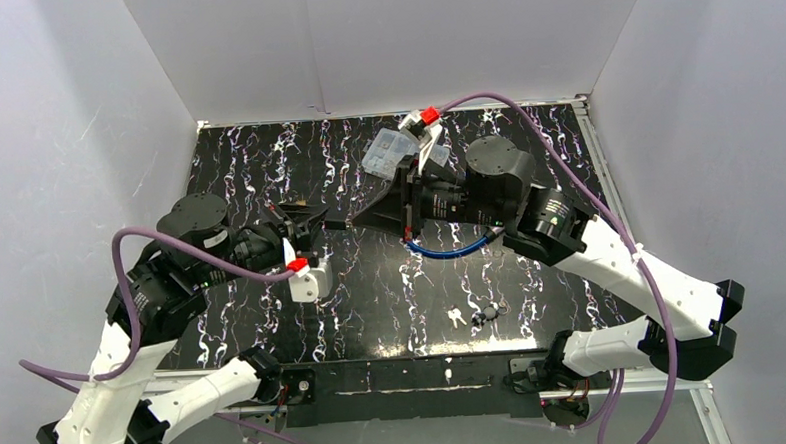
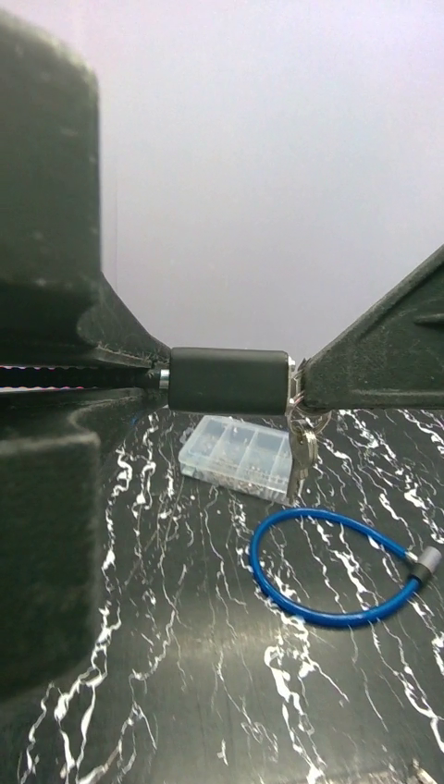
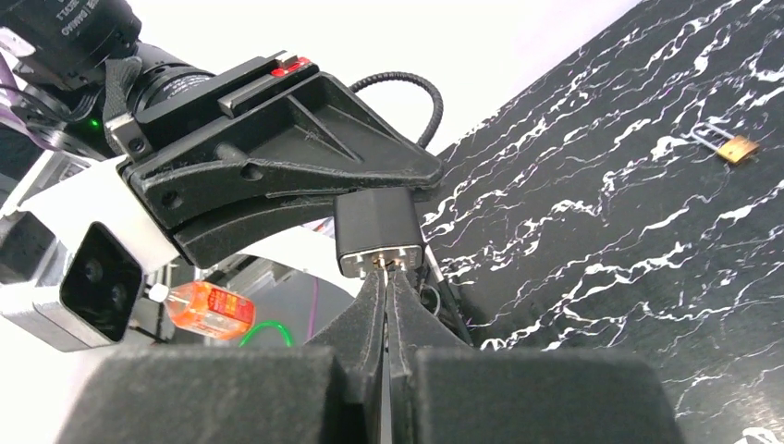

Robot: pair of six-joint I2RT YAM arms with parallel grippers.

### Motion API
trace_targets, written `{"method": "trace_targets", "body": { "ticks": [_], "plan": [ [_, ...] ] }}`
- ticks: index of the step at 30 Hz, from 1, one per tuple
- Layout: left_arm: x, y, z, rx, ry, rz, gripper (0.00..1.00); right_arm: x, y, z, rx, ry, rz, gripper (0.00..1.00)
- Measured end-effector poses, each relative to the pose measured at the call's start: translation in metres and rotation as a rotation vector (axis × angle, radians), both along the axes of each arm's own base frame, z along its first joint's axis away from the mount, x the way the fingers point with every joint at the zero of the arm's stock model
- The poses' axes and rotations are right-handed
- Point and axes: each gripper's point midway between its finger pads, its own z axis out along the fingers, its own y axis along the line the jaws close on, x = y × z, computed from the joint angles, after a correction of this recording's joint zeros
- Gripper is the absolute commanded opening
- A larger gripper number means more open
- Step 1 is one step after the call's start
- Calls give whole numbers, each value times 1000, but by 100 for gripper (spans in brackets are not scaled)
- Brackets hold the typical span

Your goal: Unlock with the key

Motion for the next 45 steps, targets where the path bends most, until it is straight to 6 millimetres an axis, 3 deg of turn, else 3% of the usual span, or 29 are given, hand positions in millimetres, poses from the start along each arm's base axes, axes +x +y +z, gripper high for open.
{"method": "trace_targets", "body": {
  "ticks": [9, 13, 19, 21, 22, 29, 34, 38, 41, 45],
  "plan": [
    [4, 2, 8, 2, -128, -9, 0, 2, 2, 1, 42, 97, 12, 3],
    [4, 2, 11, -3, -141, -10, 0, 1, 1, 4, 60, 103, 26, 29],
    [2, 1, 14, -15, -137, -11, 0, 5, -7, 7, 58, 75, -4, 43],
    [1, 1, 14, -16, -139, -15, 0, 7, -13, 9, 58, 69, -23, 62],
    [1, 1, 15, -16, -141, -18, 0, 8, -16, 11, 57, 65, -34, 67],
    [-1, 2, 11, -6, -127, -21, 0, 12, -34, 30, 81, 24, -69, 78],
    [-6, 3, 8, 17, -46, -24, 0, 5, -51, 59, 89, -158, -55, 81],
    [-17, 0, 17, 3, 94, -40, 0, -6, -57, 77, 75, -378, -13, 82],
    [-30, -5, 15, -6, 232, -63, 0, -23, -51, 72, 25, -551, 56, 83],
    [-47, -8, -5, 18, 432, -81, 0, -45, -31, 56, -63, -744, 150, 84]
  ]
}}
